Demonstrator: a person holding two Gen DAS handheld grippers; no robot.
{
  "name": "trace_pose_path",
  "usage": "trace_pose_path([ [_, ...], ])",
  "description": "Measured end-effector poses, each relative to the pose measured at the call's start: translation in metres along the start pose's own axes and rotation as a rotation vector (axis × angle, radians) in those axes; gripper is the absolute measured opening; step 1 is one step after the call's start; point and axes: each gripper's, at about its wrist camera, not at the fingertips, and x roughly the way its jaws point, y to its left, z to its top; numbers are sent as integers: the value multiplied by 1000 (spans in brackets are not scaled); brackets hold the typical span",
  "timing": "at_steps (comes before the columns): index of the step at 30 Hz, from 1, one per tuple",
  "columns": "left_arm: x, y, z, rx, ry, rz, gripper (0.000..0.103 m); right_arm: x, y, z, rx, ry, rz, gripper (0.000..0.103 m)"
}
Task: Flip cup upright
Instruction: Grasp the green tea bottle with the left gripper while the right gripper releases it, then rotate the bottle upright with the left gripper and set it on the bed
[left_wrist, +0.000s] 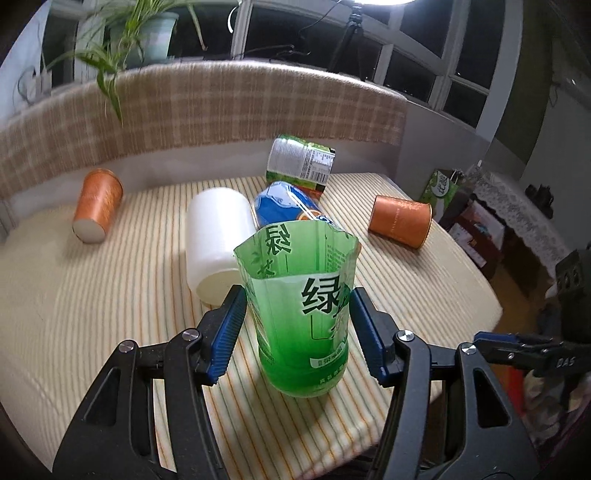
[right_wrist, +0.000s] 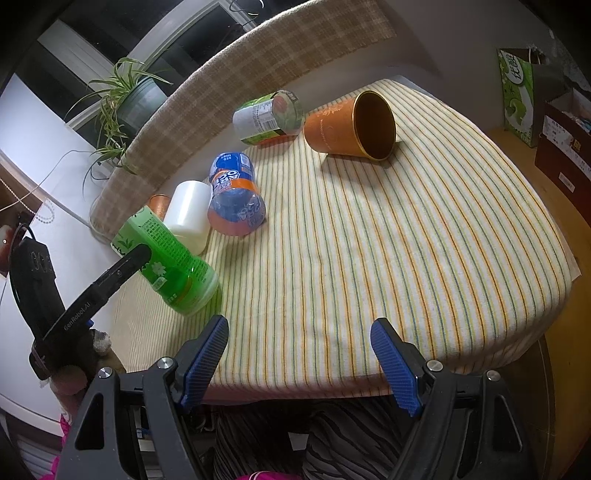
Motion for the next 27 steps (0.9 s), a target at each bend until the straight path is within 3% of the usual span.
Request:
trace_pose_path([
  [4,3,-5,-4,53,-26,48,59,0,0,-1,-2,0,0,82],
  [11,3,-9,-8,83,-30,58,59,-3,3,-2,-16,-16,-10,82],
  [27,6,-6,-15,37,21,-2,67,-5,12,-2,-46,-32,-22,82],
])
